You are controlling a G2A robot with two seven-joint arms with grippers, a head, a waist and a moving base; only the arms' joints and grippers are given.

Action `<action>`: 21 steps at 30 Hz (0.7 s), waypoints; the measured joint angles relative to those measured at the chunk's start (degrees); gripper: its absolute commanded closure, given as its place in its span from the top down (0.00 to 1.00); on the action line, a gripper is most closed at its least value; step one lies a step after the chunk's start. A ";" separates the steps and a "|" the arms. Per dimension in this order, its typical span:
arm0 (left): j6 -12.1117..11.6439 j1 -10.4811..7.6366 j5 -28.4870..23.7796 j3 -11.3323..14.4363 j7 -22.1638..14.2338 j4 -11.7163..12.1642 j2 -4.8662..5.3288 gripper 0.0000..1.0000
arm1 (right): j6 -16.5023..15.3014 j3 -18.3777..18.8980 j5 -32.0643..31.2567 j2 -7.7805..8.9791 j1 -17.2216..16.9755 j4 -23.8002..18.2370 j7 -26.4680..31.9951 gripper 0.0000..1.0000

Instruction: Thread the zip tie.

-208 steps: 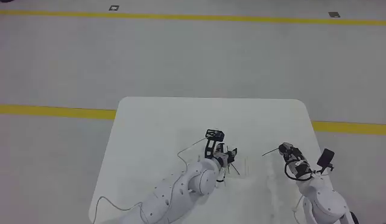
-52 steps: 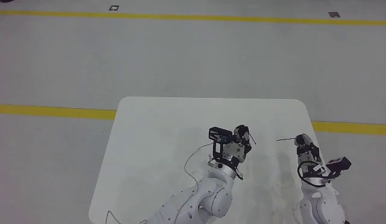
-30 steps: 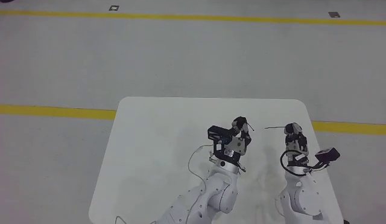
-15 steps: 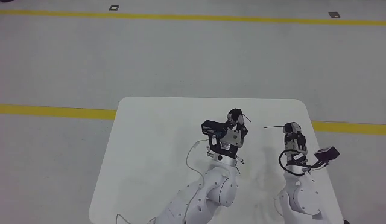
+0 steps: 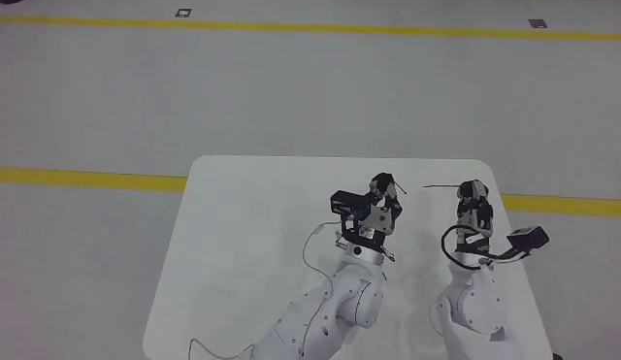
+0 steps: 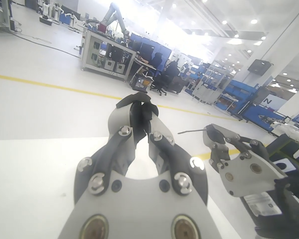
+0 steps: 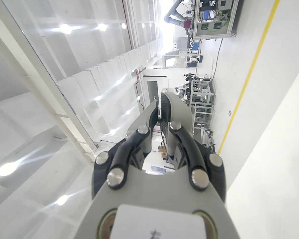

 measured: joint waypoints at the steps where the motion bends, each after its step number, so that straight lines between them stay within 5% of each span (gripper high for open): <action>1: 0.00 0.00 0.00 0.00 0.00 0.00 0.00 0.00 | 0.00 -0.44 -0.65 -0.23 0.59 1.16 -0.65 0.00; 7: 0.00 0.00 0.00 0.00 0.00 0.00 0.00 0.00 | 0.00 -1.15 -2.80 -0.98 1.59 3.79 -1.34 0.00; 15: 0.00 0.00 0.00 0.00 0.00 0.00 0.00 0.00 | 0.00 0.39 -2.98 -1.63 -1.45 -0.45 0.13 0.00; 21: -0.27 -0.23 -0.34 -0.07 -1.10 -0.32 0.18 0.00 | 0.00 0.33 -4.41 -2.24 -1.37 0.32 -0.11 0.00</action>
